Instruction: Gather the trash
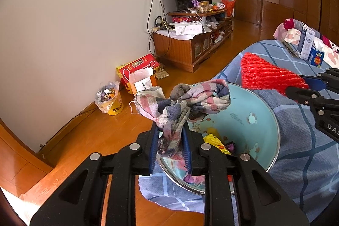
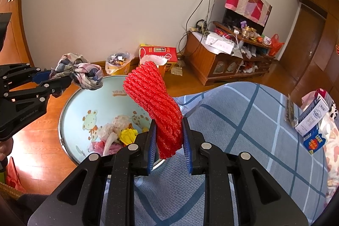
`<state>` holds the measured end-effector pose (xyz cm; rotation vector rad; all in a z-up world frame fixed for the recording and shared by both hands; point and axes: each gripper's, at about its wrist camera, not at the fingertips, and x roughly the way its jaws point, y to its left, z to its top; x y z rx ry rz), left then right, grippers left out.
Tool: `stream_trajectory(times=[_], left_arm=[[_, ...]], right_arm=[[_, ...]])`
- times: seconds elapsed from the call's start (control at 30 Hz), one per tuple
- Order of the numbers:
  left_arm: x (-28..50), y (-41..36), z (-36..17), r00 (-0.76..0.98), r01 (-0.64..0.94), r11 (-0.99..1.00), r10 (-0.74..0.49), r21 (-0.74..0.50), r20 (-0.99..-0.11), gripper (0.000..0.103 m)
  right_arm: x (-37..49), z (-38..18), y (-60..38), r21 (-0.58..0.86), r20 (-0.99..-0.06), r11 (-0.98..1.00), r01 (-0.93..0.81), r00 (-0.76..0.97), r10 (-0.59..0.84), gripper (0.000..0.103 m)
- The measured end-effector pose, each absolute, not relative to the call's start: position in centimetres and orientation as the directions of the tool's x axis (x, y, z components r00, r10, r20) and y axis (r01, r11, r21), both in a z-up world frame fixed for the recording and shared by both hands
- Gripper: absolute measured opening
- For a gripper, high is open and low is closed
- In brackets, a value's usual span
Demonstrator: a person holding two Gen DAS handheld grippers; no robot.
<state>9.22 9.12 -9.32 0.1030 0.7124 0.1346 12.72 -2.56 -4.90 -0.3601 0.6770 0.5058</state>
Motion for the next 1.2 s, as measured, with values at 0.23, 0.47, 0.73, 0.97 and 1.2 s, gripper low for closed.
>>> stream_trajectory(times=[0.23, 0.47, 0.73, 0.97, 1.2], left_arm=[[8.8, 8.8, -9.0, 0.761, -0.083, 0.988, 0.147, 0.13, -0.632, 0.044], [8.0, 8.3, -8.0, 0.78, -0.078, 0.991, 0.13, 0.111, -0.612, 0.068], [6.1, 7.9, -5.2, 0.83, -0.077, 0.994, 0.107, 0.077, -0.548, 0.079], [4.8, 7.2, -3.1, 0.863, -0.069, 0.995, 0.094, 0.068, -0.497, 0.084], [4.4, 7.3, -2.5, 0.87, -0.075, 0.995, 0.099, 0.069, -0.483, 0.087]], right_arm=[[12.9, -4.8, -2.9, -0.119, -0.651, 0.824, -0.554, 0.67, 0.357, 0.045], [12.2, -4.2, -4.3, -0.082, -0.628, 0.842, -0.534, 0.683, 0.372, 0.056], [9.2, -2.0, -7.6, -0.037, -0.551, 0.88, -0.473, 0.745, 0.377, 0.062], [7.7, 0.1, -9.7, -0.019, -0.483, 0.9, -0.436, 0.792, 0.373, 0.064], [7.3, 0.6, -10.7, -0.003, -0.465, 0.906, -0.424, 0.802, 0.374, 0.064]])
